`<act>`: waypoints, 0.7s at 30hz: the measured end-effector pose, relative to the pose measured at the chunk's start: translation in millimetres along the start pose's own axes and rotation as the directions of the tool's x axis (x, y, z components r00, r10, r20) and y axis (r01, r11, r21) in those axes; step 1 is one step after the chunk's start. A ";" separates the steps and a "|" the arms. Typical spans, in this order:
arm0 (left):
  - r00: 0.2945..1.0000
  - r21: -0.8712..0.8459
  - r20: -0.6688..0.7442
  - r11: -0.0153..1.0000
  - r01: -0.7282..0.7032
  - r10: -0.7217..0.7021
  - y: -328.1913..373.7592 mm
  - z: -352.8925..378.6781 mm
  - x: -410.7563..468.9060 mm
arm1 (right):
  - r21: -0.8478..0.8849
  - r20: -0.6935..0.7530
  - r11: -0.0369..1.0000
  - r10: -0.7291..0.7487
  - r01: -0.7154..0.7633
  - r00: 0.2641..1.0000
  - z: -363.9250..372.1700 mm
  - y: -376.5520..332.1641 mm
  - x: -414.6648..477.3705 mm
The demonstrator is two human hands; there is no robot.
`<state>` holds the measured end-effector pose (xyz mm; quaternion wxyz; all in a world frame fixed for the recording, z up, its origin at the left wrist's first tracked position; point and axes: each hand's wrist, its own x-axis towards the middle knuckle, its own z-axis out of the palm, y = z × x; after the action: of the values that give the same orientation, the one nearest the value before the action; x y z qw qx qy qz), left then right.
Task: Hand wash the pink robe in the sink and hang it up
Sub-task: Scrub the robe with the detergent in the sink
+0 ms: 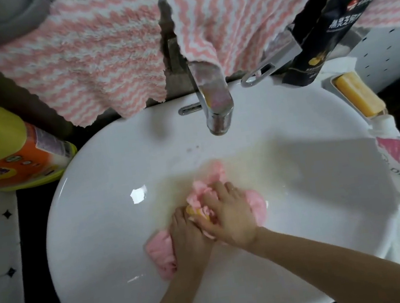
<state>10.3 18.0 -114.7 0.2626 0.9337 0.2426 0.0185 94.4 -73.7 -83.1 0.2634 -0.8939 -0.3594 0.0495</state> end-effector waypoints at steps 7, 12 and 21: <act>0.999 0.060 0.007 0.997 0.049 -0.049 -5.9 6.0 -5.1 | -0.043 0.003 0.998 -0.049 0.049 0.999 27.0 21.9 59.1; 0.999 0.021 0.034 0.999 0.038 -0.039 2.9 -4.2 -0.2 | 0.137 0.023 0.990 0.023 -0.026 0.999 -13.3 9.8 31.5; 0.987 -0.045 0.114 0.992 0.120 -0.114 -1.3 0.1 -0.9 | -0.088 -0.005 0.995 -0.048 0.048 0.999 37.9 24.0 61.3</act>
<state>8.9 18.5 -115.3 0.3005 0.9103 0.2816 -0.0428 143.9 -30.7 -121.5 0.2262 -0.8958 -0.3818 0.0243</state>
